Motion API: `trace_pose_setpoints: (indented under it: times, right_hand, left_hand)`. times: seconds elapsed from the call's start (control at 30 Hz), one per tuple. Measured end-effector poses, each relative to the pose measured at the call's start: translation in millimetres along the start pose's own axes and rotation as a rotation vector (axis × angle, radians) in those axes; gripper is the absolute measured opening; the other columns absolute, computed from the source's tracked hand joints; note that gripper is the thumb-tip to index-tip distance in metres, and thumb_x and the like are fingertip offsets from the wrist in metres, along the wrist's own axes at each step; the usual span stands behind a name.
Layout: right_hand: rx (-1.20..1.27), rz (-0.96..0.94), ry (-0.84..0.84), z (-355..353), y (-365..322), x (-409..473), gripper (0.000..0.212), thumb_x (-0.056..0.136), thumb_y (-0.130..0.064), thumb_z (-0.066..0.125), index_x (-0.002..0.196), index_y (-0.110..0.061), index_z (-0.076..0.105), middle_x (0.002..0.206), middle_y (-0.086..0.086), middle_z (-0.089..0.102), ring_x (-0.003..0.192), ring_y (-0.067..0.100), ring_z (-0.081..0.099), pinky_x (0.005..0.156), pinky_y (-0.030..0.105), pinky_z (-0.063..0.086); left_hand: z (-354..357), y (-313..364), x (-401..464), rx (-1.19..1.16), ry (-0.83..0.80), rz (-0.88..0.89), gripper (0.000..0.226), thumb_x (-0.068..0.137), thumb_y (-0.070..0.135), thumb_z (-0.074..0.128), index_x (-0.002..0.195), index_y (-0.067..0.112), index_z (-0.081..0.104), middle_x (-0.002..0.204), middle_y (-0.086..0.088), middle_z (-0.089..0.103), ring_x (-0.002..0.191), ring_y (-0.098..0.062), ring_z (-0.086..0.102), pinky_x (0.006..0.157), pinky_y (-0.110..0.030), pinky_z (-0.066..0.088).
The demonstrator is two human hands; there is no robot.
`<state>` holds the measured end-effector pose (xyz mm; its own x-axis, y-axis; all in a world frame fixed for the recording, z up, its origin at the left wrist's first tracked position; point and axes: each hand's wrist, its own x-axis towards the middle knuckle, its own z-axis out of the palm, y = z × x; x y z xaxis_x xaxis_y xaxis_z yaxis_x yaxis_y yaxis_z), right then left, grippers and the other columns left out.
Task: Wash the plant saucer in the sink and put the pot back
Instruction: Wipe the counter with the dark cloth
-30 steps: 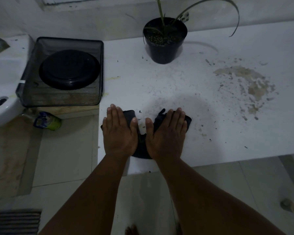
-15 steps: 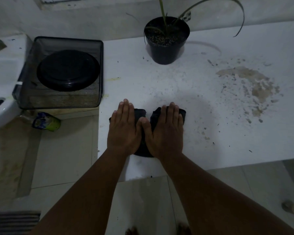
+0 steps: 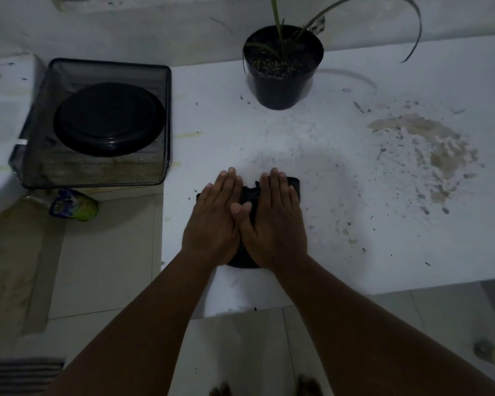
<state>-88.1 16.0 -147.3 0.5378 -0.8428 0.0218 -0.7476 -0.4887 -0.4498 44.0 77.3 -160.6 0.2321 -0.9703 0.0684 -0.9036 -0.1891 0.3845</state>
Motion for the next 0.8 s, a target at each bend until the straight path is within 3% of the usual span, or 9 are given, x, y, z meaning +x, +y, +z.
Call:
trace_pose_setpoints:
  times: [0.17,0.23,0.33,0.4,0.47,0.6,0.73,0.8]
  right_hand:
    - [0.066,-0.001,0.011,-0.4,0.9,0.1,0.101,0.093,-0.078,0.002,0.162,-0.005,0.010,0.171,0.011,0.006,0.158,0.018,-0.003,0.129,0.041,0.005]
    - [0.131,0.013,0.033,-3.6,1.3,-0.9,0.101,0.094,-0.078,0.002,0.162,-0.004,0.011,0.171,0.011,0.009,0.158,0.018,-0.001,0.129,0.040,0.005]
    - [0.100,0.073,0.156,-12.1,-8.0,-4.6,0.095,0.097,-0.074,0.006,0.161,-0.005,0.018,0.170,0.012,0.017,0.159,0.022,0.003,0.128,0.044,0.002]
    - [0.049,0.201,0.208,-15.9,-32.4,-10.6,0.089,0.098,-0.071,0.011,0.161,-0.009,0.020,0.170,0.014,0.015,0.158,0.028,0.002,0.127,0.051,0.000]
    - [0.076,0.373,0.207,-12.2,-65.1,-12.8,0.089,0.096,-0.072,0.013,0.162,-0.012,0.017,0.169,0.020,0.007,0.157,0.034,-0.002,0.125,0.057,0.001]
    - [0.185,0.700,0.241,9.7,-94.1,-2.0,0.092,0.095,-0.074,0.015,0.163,-0.012,0.010,0.168,0.026,-0.003,0.156,0.038,-0.008,0.125,0.055,-0.001]
    - [0.077,0.691,0.258,26.7,-86.3,2.4,0.088,0.100,-0.070,0.019,0.162,-0.007,0.016,0.169,0.022,0.002,0.157,0.034,-0.005,0.126,0.050,-0.002]
    - [0.027,0.618,0.236,31.1,-83.7,0.9,0.086,0.102,-0.068,0.021,0.162,-0.007,0.017,0.169,0.023,0.003,0.157,0.035,-0.002,0.126,0.050,0.000]
  left_hand:
    - [-6.8,1.6,-1.1,-0.140,0.002,-0.009,0.067,0.106,0.050,0.011,0.162,0.014,0.022,0.171,0.000,0.012,0.157,-0.006,0.003,0.128,-0.030,0.002]
    - [-17.8,6.6,-1.8,-0.382,0.031,-0.068,0.059,0.109,0.044,0.015,0.161,0.018,0.026,0.170,0.004,0.016,0.155,0.001,0.010,0.127,-0.023,0.003]
    - [-40.0,13.4,1.5,-0.866,0.061,-0.291,0.049,0.113,0.037,0.021,0.158,0.024,0.035,0.165,0.010,0.031,0.144,0.016,0.026,0.121,-0.011,0.014]
    - [-50.5,13.1,3.5,-1.040,0.139,-0.335,0.052,0.111,0.040,0.024,0.153,0.020,0.045,0.160,0.009,0.043,0.143,0.010,0.036,0.124,-0.021,0.021]
    - [-58.0,10.3,6.0,-1.074,0.198,-0.323,0.057,0.107,0.046,0.023,0.148,0.020,0.053,0.155,0.008,0.050,0.144,0.001,0.040,0.126,-0.033,0.023]
    - [-69.1,9.1,17.0,-1.070,0.190,-0.276,0.055,0.105,0.050,0.021,0.137,0.030,0.062,0.149,0.010,0.056,0.142,0.000,0.043,0.127,-0.039,0.022]
    - [-67.7,2.8,23.6,-0.950,0.102,-0.244,0.057,0.104,0.052,0.020,0.135,0.032,0.064,0.149,0.014,0.055,0.145,0.003,0.036,0.128,-0.039,0.018]
    - [-64.8,1.3,25.1,-0.936,-0.008,-0.196,0.054,0.101,0.062,0.023,0.132,0.042,0.063,0.152,0.016,0.051,0.149,0.003,0.029,0.128,-0.039,0.014]
